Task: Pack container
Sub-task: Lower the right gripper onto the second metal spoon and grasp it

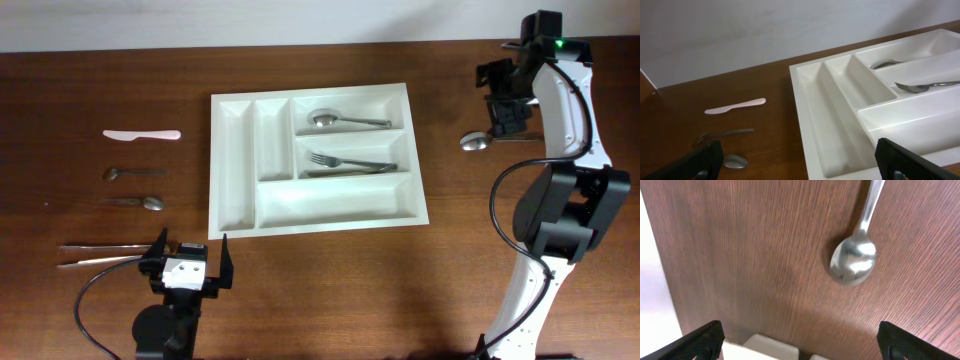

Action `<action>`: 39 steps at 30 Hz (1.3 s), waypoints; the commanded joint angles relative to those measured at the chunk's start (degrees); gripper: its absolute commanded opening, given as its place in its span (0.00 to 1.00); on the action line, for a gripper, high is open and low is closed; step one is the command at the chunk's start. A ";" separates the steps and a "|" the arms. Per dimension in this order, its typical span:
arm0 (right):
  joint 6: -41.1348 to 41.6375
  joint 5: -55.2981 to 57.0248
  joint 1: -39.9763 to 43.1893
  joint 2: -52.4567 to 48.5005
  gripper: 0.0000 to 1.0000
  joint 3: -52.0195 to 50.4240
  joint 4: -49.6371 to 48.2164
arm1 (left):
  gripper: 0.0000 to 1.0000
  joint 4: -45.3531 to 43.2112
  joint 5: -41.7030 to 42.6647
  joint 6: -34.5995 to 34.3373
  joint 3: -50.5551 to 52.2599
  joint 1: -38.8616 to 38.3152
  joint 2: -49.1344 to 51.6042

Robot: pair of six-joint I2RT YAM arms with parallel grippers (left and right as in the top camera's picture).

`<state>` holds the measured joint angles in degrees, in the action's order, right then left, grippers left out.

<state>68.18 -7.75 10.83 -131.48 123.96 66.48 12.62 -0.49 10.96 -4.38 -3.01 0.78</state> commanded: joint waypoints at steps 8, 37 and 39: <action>-0.98 5.42 1.68 -3.39 0.95 0.72 0.17 | 0.99 -0.09 -0.39 0.72 0.55 0.04 -0.48; -0.48 3.26 6.01 -11.30 0.89 0.72 3.54 | 0.99 -0.07 -0.39 0.72 0.55 0.04 -0.48; -0.48 3.26 6.01 -11.65 0.89 0.72 3.34 | 0.99 -0.09 -0.39 0.72 0.55 0.04 -0.48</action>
<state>67.48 -5.43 16.99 -141.73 123.96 70.04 12.62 -0.49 10.96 -4.38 -3.01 0.78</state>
